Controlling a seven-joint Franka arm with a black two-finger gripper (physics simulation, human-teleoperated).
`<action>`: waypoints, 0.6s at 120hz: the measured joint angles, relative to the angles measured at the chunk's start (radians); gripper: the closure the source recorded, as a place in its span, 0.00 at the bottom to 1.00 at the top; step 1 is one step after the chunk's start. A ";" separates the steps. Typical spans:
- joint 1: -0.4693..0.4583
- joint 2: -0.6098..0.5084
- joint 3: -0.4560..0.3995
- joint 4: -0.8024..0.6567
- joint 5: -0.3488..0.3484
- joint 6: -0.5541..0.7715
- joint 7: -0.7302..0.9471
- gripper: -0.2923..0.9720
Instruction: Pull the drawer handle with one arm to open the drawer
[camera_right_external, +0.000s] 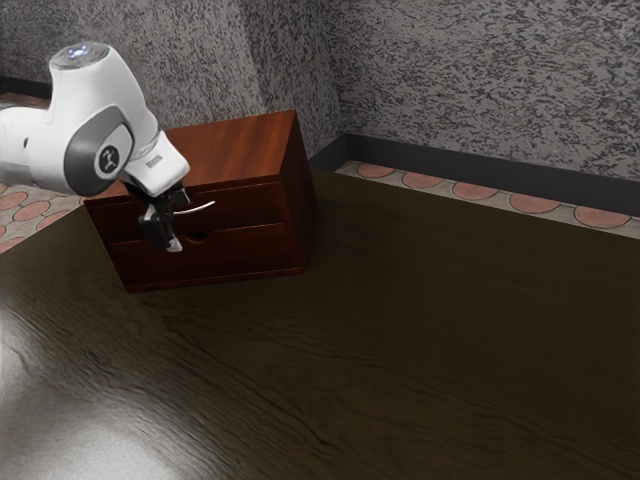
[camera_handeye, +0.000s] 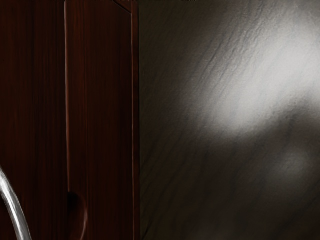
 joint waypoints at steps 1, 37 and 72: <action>0.000 0.002 0.000 0.000 0.000 0.004 0.002 0.23; -0.009 0.030 0.007 -0.004 -0.003 0.101 0.003 0.23; -0.004 0.040 0.036 -0.008 0.009 0.091 -0.071 0.23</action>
